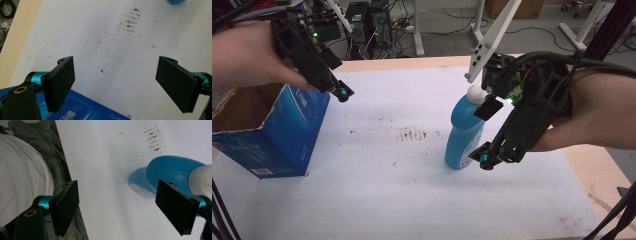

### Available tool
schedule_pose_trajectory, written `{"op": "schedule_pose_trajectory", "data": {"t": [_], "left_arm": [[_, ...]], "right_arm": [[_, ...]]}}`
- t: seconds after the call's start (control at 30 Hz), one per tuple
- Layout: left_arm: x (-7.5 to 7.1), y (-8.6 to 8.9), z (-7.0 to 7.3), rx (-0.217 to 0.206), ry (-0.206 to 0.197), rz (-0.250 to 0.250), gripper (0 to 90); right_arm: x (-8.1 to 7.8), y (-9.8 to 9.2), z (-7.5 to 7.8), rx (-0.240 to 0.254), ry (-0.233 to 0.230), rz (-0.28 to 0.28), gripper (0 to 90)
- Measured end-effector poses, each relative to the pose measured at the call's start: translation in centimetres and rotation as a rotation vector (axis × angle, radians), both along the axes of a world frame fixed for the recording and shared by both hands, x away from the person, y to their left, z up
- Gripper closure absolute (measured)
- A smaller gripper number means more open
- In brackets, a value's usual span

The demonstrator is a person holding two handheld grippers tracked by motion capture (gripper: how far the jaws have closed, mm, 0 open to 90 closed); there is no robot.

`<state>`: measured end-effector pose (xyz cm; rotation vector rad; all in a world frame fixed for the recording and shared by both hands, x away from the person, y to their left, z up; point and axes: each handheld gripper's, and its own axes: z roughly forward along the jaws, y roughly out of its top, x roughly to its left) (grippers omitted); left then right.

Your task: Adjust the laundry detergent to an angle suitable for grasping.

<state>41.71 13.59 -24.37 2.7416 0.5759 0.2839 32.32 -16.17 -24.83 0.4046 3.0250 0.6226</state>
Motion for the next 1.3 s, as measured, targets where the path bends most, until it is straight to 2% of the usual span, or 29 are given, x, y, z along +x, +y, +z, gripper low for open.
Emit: {"op": "schedule_pose_trajectory", "data": {"t": [1.3], "left_arm": [[-0.78,-0.45,-0.17,-0.058,-0.04,-0.025,15.9]], "right_arm": [[0.12,-0.12,0.39,0.011,0.004,-0.008,18.5]]}}
